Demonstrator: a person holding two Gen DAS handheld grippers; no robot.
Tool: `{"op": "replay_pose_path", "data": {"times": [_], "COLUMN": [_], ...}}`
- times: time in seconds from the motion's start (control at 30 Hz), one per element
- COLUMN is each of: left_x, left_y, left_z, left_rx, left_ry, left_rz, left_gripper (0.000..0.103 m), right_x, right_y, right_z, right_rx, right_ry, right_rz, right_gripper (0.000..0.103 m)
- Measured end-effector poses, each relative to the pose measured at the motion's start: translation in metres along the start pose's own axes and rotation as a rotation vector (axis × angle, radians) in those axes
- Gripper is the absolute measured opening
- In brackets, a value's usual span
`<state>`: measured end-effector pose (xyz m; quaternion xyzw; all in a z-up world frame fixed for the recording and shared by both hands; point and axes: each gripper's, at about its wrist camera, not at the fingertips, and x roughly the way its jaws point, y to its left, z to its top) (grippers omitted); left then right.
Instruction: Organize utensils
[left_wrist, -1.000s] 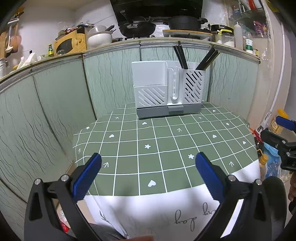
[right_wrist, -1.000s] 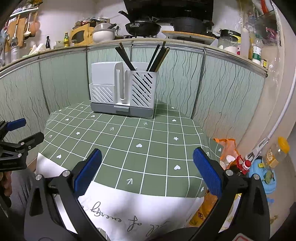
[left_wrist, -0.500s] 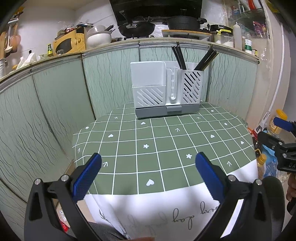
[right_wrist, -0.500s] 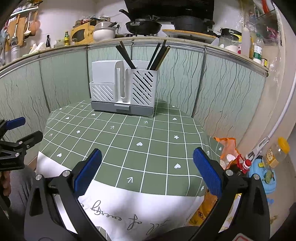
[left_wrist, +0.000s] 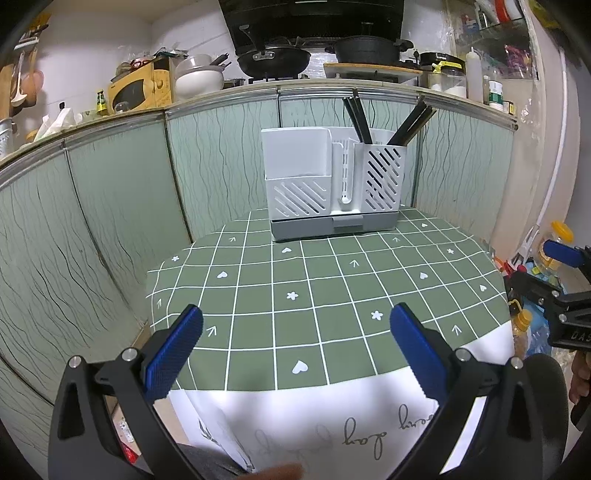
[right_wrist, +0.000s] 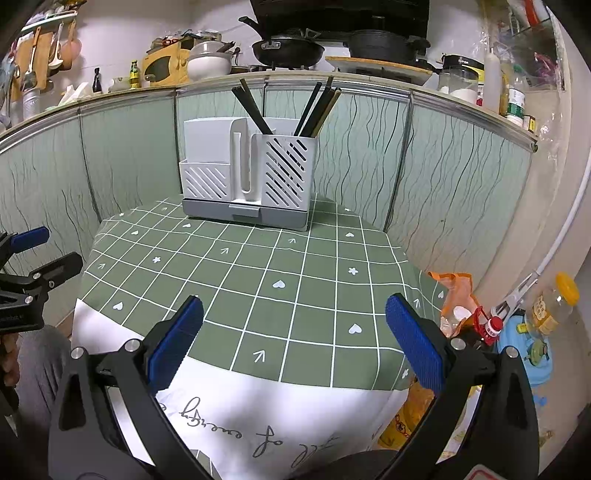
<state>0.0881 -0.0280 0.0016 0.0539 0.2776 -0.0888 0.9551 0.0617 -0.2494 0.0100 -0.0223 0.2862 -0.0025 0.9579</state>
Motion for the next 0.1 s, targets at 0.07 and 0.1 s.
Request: {"op": "replay_pose_path", "data": {"times": [0.07, 0.1], "left_x": [0.0011, 0.0021], "left_y": [0.0005, 0.0007], "left_z": [0.0001, -0.0002], "left_rx": [-0.003, -0.004], "left_ry": [0.003, 0.004], "left_rz": [-0.003, -0.002], "left_gripper": [0.098, 0.098], "right_x": [0.0013, 0.0017], "right_y": [-0.0008, -0.0012], "right_z": [-0.0009, -0.0013], "right_rx": [0.002, 0.004], "right_ry": [0.002, 0.003], "right_rz": [-0.001, -0.001], "right_gripper": [0.095, 0.095]}}
